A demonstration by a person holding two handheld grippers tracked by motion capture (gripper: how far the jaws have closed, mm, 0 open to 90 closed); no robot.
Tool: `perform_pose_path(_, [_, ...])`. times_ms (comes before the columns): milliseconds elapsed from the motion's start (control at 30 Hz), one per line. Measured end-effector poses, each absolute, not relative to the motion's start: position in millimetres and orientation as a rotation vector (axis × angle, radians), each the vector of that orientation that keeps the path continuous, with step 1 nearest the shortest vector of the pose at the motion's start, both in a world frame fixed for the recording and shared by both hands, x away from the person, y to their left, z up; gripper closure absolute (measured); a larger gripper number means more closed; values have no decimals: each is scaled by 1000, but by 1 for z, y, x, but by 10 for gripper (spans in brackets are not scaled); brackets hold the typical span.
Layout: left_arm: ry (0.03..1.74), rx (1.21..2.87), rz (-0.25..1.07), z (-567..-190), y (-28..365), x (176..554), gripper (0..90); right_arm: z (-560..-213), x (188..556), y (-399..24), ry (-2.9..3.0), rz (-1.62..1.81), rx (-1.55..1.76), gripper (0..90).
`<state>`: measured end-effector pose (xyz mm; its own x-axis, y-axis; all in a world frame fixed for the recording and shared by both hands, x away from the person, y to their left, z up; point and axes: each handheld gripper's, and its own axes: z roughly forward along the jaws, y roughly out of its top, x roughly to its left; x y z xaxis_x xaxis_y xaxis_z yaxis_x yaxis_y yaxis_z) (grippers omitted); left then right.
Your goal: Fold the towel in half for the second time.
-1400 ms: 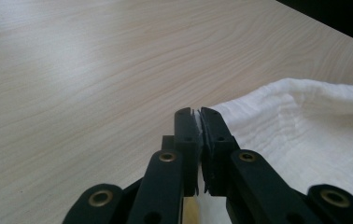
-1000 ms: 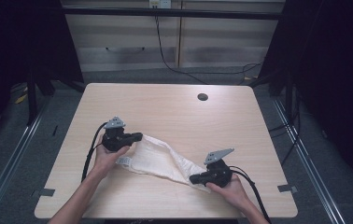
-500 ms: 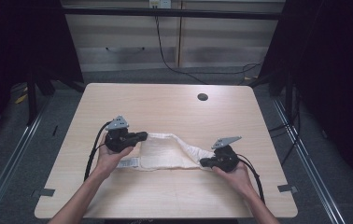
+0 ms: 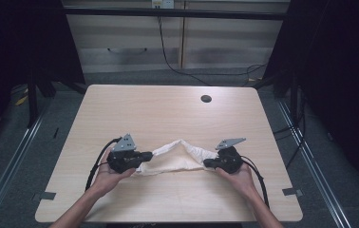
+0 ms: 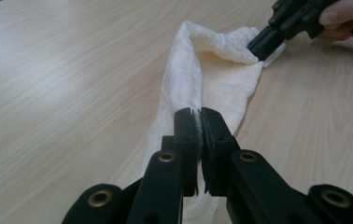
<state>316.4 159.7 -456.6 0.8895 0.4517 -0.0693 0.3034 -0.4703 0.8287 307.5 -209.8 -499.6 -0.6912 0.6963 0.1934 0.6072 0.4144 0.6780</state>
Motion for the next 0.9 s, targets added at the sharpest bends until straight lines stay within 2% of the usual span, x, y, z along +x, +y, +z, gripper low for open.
perform_pose_path(900, [584,2221,122,-500,167,315,860,-498,304,-210,2524,1129,1152,881])
